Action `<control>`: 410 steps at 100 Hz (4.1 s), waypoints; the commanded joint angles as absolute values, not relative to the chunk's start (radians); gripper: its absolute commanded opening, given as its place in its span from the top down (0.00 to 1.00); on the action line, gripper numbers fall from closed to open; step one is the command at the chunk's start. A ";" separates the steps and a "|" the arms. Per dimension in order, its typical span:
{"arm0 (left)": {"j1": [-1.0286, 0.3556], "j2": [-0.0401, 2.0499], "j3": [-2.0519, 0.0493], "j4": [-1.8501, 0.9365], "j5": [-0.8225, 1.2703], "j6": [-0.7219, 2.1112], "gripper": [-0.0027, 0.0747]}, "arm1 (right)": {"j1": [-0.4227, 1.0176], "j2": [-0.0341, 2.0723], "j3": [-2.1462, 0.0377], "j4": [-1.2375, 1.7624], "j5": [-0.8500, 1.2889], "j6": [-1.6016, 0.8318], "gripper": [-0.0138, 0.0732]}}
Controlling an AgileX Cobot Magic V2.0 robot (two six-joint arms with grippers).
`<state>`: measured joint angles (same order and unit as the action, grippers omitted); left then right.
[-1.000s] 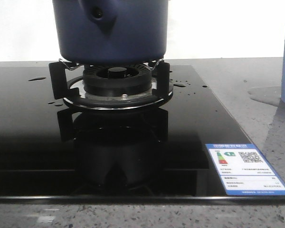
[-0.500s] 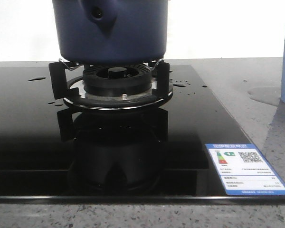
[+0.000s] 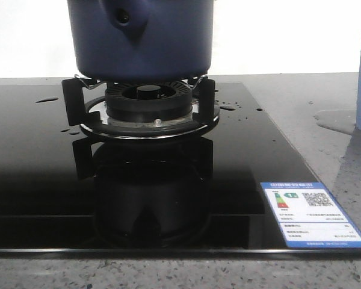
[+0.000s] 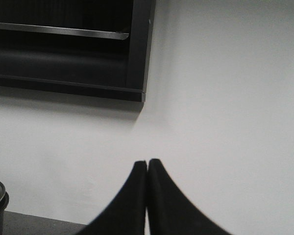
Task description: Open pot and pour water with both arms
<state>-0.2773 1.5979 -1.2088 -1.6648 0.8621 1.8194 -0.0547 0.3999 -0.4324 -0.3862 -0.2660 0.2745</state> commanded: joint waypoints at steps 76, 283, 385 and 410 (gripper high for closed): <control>-0.290 1.559 -1.245 -1.752 0.823 1.825 0.55 | -0.061 0.404 -0.468 -0.374 -0.326 0.271 0.93; -0.191 0.417 -0.384 -1.749 0.332 1.684 0.99 | 0.109 0.227 -0.384 -0.234 0.111 0.271 0.93; -0.142 0.173 -0.209 0.034 0.048 0.063 0.99 | 0.109 0.227 -0.384 -0.234 0.111 0.271 0.93; -0.081 0.089 -0.035 -0.019 0.092 0.063 0.99 | 0.109 0.227 -0.384 -0.234 0.111 0.271 0.93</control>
<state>-0.0945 0.0900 -0.0452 0.0078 0.1387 0.0757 0.1098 0.2186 -0.3589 -0.2296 0.1790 0.2745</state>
